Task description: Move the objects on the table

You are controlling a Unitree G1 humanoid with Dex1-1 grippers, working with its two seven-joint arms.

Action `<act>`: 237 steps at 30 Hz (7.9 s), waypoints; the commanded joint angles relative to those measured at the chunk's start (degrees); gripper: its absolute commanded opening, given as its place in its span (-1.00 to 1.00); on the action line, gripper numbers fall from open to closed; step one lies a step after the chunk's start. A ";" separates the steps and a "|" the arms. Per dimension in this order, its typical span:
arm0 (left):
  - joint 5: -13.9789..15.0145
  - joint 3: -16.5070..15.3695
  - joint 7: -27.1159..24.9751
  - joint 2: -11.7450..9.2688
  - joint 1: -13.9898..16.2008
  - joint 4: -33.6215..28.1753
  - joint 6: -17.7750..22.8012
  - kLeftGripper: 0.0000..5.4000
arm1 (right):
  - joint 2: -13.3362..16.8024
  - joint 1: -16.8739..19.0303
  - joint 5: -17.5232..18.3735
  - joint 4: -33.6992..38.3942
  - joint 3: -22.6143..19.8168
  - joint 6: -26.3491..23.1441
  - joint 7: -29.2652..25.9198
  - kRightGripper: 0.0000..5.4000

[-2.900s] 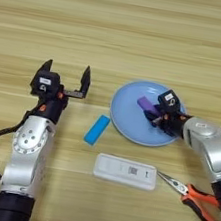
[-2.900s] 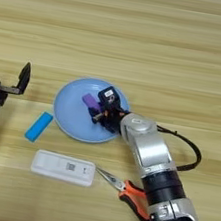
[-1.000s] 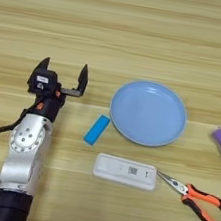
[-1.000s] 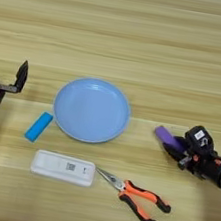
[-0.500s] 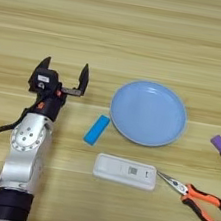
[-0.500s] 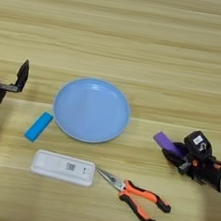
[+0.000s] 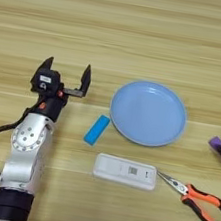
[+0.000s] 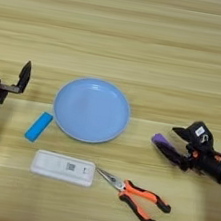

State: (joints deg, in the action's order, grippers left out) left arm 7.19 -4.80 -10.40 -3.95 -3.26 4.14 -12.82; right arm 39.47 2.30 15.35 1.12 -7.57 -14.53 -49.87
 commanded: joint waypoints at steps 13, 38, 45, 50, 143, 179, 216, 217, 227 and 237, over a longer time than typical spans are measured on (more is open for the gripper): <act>-0.53 1.79 -1.79 -1.25 0.74 -0.06 -0.20 1.00 | -13.91 -3.56 1.58 9.08 -4.92 12.90 16.94 0.86; -0.74 5.30 -7.32 -4.96 4.57 -2.08 1.24 1.00 | -21.00 -8.64 -14.28 -9.72 -3.24 29.45 39.27 0.99; 2.51 7.47 -16.72 -11.41 8.44 -9.44 10.20 1.00 | -21.12 -9.47 -13.85 -11.03 -2.90 29.70 39.38 0.99; 6.79 7.13 -21.52 -15.66 10.13 -14.59 19.98 1.00 | -21.24 -9.78 -13.93 -11.11 -2.68 29.61 39.47 0.99; 1.09 11.37 -26.15 -21.33 5.99 -9.96 29.88 -0.51 | -23.39 -10.54 -12.86 -10.45 -1.99 29.75 41.43 1.00; 2.13 13.98 -22.34 -16.19 -3.74 -16.11 33.33 -0.51 | -24.17 -10.24 -13.01 -9.43 -1.71 29.65 41.75 1.00; -6.52 25.52 -25.55 -8.17 -15.70 7.08 25.36 -0.03 | -26.35 -8.88 -13.16 -4.14 -0.34 27.72 42.21 1.00; -6.58 25.43 -25.51 -8.18 -15.84 6.97 25.24 -0.01 | -26.34 -8.90 -13.16 -4.22 -0.36 27.77 42.21 1.00; -5.42 21.63 -24.61 -6.55 -24.18 9.35 25.12 0.48 | -26.55 -9.26 -13.06 -4.76 -0.36 27.89 42.28 1.00; -6.57 18.98 -19.95 -1.42 -31.57 21.72 20.51 0.86 | -27.16 -9.14 -13.19 -4.73 -0.23 28.02 42.53 1.00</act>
State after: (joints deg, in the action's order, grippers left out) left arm 1.43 14.77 -31.53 -6.44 -32.44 22.14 9.21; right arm 12.69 -6.81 2.23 -3.75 -8.05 14.15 -7.77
